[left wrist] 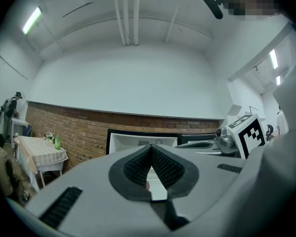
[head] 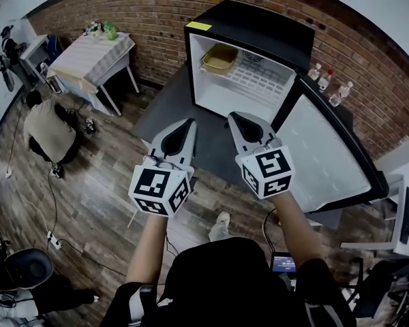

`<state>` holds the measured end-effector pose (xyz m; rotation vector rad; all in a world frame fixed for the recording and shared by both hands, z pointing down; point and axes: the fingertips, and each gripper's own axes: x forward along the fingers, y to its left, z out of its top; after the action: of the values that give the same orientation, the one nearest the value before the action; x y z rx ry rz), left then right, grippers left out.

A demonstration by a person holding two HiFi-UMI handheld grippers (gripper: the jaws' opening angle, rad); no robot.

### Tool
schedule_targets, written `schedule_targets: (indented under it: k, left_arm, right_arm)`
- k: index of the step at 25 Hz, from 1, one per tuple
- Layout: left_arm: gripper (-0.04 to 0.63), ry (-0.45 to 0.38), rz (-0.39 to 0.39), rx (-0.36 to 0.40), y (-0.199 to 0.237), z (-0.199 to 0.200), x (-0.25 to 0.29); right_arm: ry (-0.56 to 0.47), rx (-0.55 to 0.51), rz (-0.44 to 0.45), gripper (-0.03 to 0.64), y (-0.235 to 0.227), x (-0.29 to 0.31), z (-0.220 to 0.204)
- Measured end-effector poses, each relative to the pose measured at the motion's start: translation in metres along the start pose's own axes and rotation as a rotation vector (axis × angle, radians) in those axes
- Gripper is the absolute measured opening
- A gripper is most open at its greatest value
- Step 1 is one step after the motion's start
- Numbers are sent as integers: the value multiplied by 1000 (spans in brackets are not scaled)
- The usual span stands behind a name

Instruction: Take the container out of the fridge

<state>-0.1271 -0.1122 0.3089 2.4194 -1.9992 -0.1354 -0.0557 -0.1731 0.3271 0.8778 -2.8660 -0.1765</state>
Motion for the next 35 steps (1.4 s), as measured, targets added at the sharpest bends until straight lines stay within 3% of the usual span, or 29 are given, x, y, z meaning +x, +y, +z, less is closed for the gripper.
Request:
schedule_targets:
  k: [16, 28, 35]
  left_arm:
    - [12, 57, -18, 46, 14, -17, 135]
    - [12, 91, -14, 102, 10, -35, 170]
    - [12, 94, -51, 92, 23, -40, 184]
  right_arm:
    - [-2, 56, 9, 40, -106, 70, -17]
    - [24, 69, 2, 40, -130, 77, -35]
    - [50, 65, -37, 40, -138, 88, -41]
